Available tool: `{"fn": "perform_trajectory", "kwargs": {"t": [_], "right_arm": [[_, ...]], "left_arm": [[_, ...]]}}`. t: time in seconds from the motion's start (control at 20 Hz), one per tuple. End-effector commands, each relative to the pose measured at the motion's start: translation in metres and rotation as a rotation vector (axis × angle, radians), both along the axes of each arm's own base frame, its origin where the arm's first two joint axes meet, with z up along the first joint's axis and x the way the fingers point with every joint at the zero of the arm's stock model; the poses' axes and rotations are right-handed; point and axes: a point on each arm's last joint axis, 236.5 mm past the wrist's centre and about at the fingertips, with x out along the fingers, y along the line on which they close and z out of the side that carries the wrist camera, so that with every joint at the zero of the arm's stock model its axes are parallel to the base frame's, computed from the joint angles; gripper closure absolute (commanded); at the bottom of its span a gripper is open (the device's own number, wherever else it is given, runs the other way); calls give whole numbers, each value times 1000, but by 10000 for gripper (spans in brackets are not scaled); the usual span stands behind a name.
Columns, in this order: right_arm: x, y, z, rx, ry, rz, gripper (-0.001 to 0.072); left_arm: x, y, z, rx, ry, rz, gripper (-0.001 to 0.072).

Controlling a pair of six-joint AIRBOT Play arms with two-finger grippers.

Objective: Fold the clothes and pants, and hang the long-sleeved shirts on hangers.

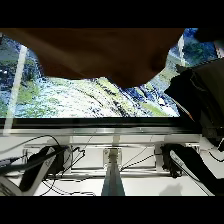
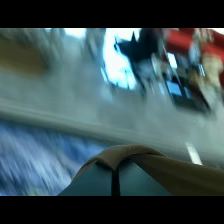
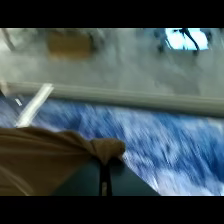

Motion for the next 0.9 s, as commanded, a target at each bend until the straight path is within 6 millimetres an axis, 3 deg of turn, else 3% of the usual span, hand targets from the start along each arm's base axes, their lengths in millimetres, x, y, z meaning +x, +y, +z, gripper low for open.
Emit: {"fn": "perform_trajectory", "kwargs": {"t": [0.0,0.15,0.25,0.35,0.45,0.5,0.6,0.75,0.85], "right_arm": [[-84,12,99,76,-238,79,699],[-154,6,146,103,-389,105,700],[-180,1,157,106,-442,101,701],[-175,-2,155,86,-440,79,701],[-143,-2,141,57,-383,57,701],[-120,2,128,47,-330,59,701],[-62,14,82,17,-160,72,701],[26,30,-32,-71,195,93,700],[67,37,-113,-112,416,110,700]], "left_arm": [[-125,3,113,125,-382,238,693],[-184,-16,140,214,-498,331,693],[-194,-22,140,251,-496,350,694],[-182,-18,131,231,-454,330,694],[-140,-14,95,133,-297,225,694],[-112,-17,66,74,-179,135,694],[-60,-24,6,-51,45,-48,694],[13,-32,-97,-114,370,-258,694],[57,-52,-183,-88,589,-389,694]]}}
